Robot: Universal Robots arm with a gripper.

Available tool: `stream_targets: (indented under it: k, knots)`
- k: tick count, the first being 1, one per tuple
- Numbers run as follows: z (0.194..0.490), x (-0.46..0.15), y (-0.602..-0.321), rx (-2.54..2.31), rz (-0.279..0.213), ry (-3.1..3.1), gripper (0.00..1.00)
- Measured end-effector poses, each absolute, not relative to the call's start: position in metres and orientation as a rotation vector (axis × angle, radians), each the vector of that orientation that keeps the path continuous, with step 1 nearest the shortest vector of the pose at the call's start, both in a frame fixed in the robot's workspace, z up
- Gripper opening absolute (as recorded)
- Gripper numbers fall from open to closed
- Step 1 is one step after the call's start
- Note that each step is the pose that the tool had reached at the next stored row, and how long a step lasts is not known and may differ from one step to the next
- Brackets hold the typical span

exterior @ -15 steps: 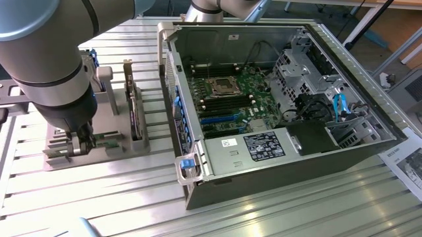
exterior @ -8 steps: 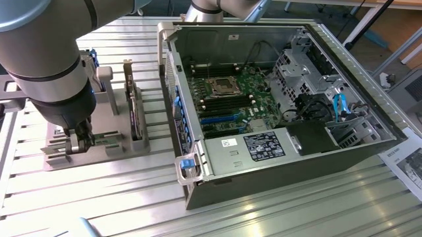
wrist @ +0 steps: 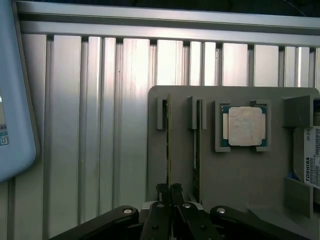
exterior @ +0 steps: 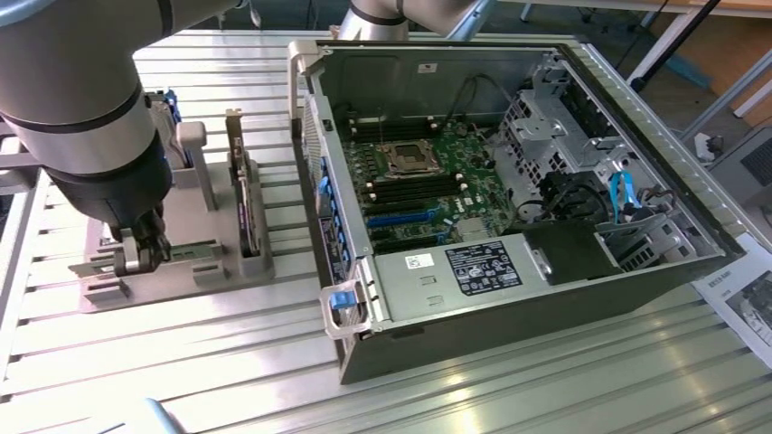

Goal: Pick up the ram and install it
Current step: 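Pick up the ram and move it above insertion slot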

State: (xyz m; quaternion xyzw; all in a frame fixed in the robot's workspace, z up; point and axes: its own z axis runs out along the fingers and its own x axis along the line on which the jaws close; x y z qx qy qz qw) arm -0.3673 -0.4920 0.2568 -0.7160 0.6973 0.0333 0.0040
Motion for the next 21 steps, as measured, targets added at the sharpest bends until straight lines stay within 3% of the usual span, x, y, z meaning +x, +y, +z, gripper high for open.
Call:
stream_targets:
  k: [21]
  knots:
    - [0.309, -0.367, -0.492, -2.244, 0.104, 2.185, 0.12]
